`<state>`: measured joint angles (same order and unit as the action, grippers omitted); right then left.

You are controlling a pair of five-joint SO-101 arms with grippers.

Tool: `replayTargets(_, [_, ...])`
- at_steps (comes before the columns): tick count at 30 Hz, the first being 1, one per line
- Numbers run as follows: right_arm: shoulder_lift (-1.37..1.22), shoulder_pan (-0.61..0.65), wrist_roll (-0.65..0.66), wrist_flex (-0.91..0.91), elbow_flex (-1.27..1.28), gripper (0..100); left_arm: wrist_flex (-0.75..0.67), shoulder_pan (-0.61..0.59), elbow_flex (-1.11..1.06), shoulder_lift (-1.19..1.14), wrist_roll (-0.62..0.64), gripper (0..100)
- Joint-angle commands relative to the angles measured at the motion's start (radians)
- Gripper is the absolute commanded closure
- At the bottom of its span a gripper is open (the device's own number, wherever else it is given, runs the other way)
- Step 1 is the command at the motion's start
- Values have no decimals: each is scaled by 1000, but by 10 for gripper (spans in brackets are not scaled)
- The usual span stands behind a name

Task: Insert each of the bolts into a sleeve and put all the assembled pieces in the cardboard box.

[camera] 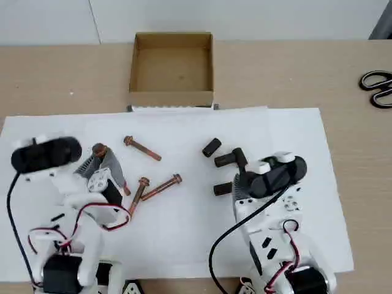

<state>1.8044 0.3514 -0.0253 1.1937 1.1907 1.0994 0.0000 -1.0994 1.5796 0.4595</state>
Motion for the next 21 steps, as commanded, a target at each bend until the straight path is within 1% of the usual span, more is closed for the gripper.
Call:
replayTargets(1, [4, 41, -11, -56, 9, 995, -61, 38, -79, 146, 12, 994])
replayTargets(4, [4, 82, -11, -88, 44, 995, -61, 115, -124, 249, 15, 994])
replayTargets(6, [4, 114, -11, -116, 71, 995, -63, 149, -119, 242, 52, 994])
replayTargets(10, [4, 177, -11, -171, 109, 995, -63, 158, -105, 229, 163, 994])
replayTargets(16, [4, 254, -9, -219, 141, 995, -74, 161, -105, 229, 203, 994])
replayTargets(21, [4, 298, -8, -252, 187, 995, -166, 163, -108, 227, 238, 994])
